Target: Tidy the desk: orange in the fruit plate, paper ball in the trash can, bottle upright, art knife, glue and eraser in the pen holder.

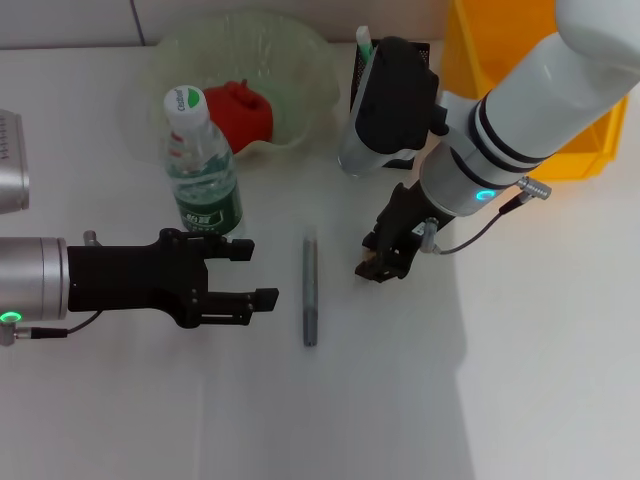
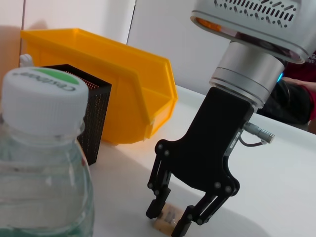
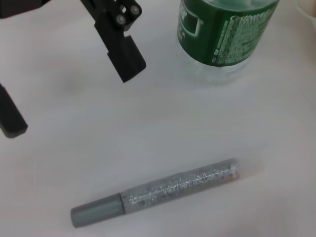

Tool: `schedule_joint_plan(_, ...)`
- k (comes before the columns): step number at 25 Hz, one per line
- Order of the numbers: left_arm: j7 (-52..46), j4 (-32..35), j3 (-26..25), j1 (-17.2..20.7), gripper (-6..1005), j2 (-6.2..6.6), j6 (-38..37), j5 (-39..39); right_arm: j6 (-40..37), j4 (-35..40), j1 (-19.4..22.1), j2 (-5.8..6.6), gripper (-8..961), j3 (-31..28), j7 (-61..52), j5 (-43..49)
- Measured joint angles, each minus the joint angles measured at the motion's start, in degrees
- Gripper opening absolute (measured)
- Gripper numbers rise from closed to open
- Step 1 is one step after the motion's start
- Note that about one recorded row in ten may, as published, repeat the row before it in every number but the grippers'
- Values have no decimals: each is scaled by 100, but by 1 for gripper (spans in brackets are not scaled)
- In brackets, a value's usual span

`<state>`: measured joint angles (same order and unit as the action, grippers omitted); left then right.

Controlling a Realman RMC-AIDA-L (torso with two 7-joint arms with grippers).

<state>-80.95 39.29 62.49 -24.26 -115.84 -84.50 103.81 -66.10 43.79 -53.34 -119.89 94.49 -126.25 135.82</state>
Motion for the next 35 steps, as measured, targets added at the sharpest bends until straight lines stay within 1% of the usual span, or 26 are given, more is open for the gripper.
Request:
schedule_joint_plan(3, 0, 0, -1, 0, 770, 0, 7, -1, -15, 15, 7, 0, 426, 0, -48, 25)
schedule_joint_plan(6, 0, 0, -11, -8, 770, 0, 10, -1, -16, 23, 14, 9, 348, 0, -55, 27)
schedule_joint_plan(11, 0, 0, -77, -24, 770, 0, 8, 4, -25, 35, 33, 20, 266, -5, -65, 31)
schedule_joint_plan(17, 7, 0, -79, -44, 770, 0, 11, 3, -146, 187, 95, 39, 251, -62, -108, 33)
schedule_joint_plan(20, 19, 0, -85, -45, 770, 0, 6, 2, -422, 739, 342, 52, 266, -230, -148, 39)
schedule_joint_plan(22, 19, 0, -85, -45, 770, 0, 6, 2, -694, 1269, 551, 59, 276, -533, -179, 76)
schedule_joint_plan(25, 29, 0, -126, -32, 770, 1, -8, 5, -1047, 2404, 954, 61, 291, -1279, -262, 150)
schedule_joint_plan(27, 38, 0, -132, -6, 770, 1, -18, 6, -971, 2993, 1193, 56, 301, -1780, -343, 92)
schedule_joint_plan(29, 46, 0, -132, -2, 770, -6, -20, 7, -691, 3321, 1368, 58, 311, -2343, -343, -254)
schedule_joint_plan(30, 49, 0, -132, -1, 770, -14, -21, 11, -553, 3344, 1415, 66, 316, -2597, -299, -483)
schedule_joint_plan(32, 52, 0, -132, 0, 770, -31, -23, 24, -313, 3149, 1402, 82, 326, -3018, -166, -883)
schedule_joint_plan(33, 52, 0, -132, 0, 770, -38, -22, 24, -206, 2921, 1342, 85, 330, -3227, -98, -1009)
schedule_joint_plan(35, 53, 0, -133, 0, 770, -47, -22, 25, -62, 2470, 1175, 101, 340, -3462, 18, -1080)
